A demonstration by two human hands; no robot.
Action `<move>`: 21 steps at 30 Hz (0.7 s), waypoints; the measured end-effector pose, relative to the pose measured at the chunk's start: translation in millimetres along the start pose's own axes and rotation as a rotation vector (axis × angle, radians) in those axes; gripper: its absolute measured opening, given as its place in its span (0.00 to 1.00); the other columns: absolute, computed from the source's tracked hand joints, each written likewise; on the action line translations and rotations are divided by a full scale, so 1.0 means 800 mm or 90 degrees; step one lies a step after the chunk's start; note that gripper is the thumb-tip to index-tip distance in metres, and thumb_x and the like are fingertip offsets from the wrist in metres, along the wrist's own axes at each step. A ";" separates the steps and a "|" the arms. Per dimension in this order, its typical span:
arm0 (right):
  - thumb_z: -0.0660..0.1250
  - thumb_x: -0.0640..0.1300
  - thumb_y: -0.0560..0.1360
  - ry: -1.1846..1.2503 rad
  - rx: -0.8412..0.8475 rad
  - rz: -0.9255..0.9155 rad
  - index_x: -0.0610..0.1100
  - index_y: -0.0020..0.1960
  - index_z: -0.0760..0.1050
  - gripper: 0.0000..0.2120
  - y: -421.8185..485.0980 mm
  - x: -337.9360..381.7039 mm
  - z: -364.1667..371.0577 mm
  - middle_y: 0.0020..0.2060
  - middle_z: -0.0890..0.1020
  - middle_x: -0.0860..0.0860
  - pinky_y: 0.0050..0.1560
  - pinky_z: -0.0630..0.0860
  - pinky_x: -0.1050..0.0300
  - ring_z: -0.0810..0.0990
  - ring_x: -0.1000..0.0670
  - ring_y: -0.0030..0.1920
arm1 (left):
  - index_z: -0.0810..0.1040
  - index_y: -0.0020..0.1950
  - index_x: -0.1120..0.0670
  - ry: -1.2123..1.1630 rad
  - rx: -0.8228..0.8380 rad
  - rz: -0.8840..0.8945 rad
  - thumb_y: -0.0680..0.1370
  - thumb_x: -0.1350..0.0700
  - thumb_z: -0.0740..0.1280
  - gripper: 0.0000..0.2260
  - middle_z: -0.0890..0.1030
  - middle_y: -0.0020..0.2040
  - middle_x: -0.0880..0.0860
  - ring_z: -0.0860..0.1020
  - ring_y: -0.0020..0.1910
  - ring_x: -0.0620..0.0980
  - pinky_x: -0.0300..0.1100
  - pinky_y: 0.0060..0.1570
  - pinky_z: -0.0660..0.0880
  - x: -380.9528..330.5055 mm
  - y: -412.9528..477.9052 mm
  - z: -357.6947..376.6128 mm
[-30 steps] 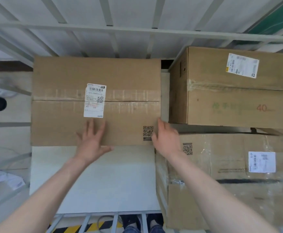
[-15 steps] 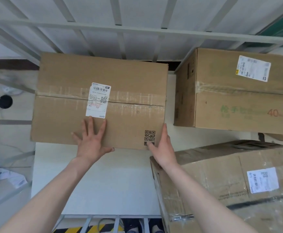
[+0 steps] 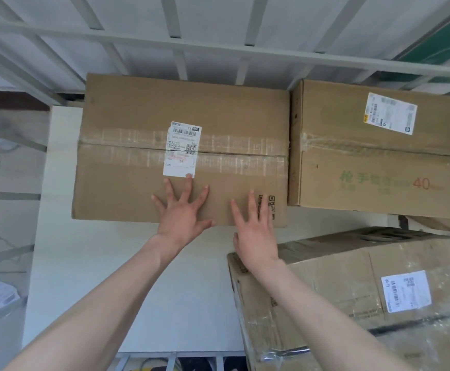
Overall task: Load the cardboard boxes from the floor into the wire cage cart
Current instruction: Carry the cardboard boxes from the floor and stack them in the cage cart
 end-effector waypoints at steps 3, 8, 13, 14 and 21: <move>0.64 0.54 0.78 -0.019 0.079 0.019 0.54 0.79 0.34 0.45 0.035 -0.026 -0.005 0.78 0.34 0.41 0.76 0.42 0.36 0.35 0.29 0.75 | 0.46 0.78 0.37 0.011 -0.007 0.006 0.72 0.28 0.60 0.40 0.35 0.80 0.50 0.34 0.74 0.71 0.77 0.66 0.46 0.004 0.000 0.003; 0.60 0.56 0.80 -0.007 0.109 0.037 0.54 0.79 0.33 0.41 0.021 -0.025 0.014 0.78 0.32 0.42 0.74 0.52 0.37 0.37 0.28 0.76 | 0.44 0.78 0.37 0.036 0.009 0.020 0.71 0.29 0.61 0.41 0.33 0.79 0.50 0.33 0.73 0.72 0.77 0.65 0.47 0.004 -0.007 0.006; 0.58 0.43 0.83 -0.051 0.153 0.001 0.55 0.78 0.30 0.40 0.031 -0.036 0.015 0.77 0.30 0.42 0.74 0.57 0.38 0.37 0.28 0.75 | 0.45 0.78 0.35 -0.001 0.036 0.014 0.73 0.32 0.64 0.40 0.33 0.79 0.49 0.31 0.73 0.71 0.78 0.65 0.46 0.006 0.005 0.003; 0.57 0.42 0.83 -0.036 0.171 0.000 0.56 0.78 0.31 0.39 0.031 -0.037 0.012 0.77 0.30 0.43 0.75 0.55 0.37 0.35 0.28 0.75 | 0.45 0.78 0.35 -0.007 0.044 0.013 0.73 0.32 0.64 0.40 0.33 0.79 0.49 0.31 0.73 0.71 0.78 0.65 0.45 0.005 0.006 0.002; 0.56 0.44 0.80 0.212 0.084 -0.043 0.49 0.81 0.47 0.32 -0.035 -0.043 -0.020 0.80 0.44 0.42 0.78 0.50 0.42 0.41 0.38 0.79 | 0.51 0.80 0.46 -0.146 -0.025 -0.081 0.78 0.41 0.63 0.35 0.44 0.80 0.59 0.41 0.78 0.61 0.71 0.70 0.50 -0.031 -0.063 0.004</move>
Point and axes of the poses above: each hand's wrist, its own y-axis towards the middle knuckle, its own z-axis out of the palm, x = y × z, the point moved 5 cm from there along y, towards the middle knuckle
